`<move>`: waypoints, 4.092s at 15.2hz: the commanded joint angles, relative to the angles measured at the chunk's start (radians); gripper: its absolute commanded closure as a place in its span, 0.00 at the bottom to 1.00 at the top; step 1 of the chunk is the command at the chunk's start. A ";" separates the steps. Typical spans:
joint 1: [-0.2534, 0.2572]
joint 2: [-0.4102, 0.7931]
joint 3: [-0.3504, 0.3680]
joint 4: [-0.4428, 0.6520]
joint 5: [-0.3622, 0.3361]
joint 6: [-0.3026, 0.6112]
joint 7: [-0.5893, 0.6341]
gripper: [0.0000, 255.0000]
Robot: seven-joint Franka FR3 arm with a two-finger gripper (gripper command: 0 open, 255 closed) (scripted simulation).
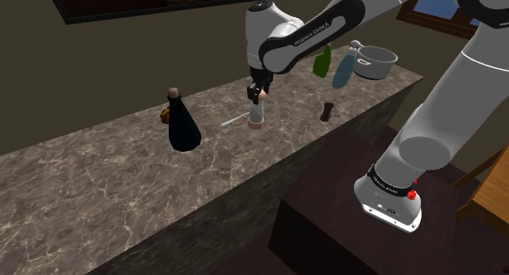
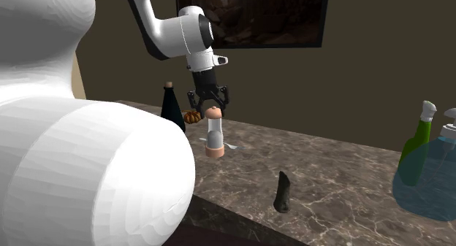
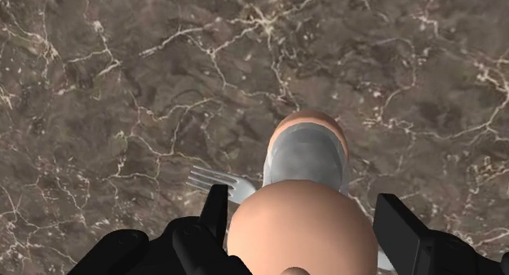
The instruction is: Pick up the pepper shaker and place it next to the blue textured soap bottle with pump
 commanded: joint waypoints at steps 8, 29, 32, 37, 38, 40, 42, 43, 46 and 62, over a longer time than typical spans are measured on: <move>0.001 -0.029 0.001 0.024 0.016 -0.051 -0.017 1.00; 0.005 -0.127 0.000 0.204 0.067 -0.321 -0.086 1.00; 0.005 -0.133 0.000 0.238 0.070 -0.360 -0.093 1.00; 0.006 -0.139 -0.001 0.298 0.075 -0.426 -0.104 1.00; 0.006 -0.140 0.000 0.311 0.076 -0.439 -0.106 1.00; 0.006 -0.140 0.000 0.337 0.077 -0.466 -0.110 1.00; 0.006 -0.140 0.000 0.364 0.078 -0.492 -0.114 1.00; 0.006 -0.139 0.000 0.378 0.078 -0.505 -0.116 1.00; 0.006 -0.136 0.000 0.422 0.079 -0.545 -0.122 1.00; 0.008 -0.082 0.007 0.700 0.070 -0.770 -0.147 1.00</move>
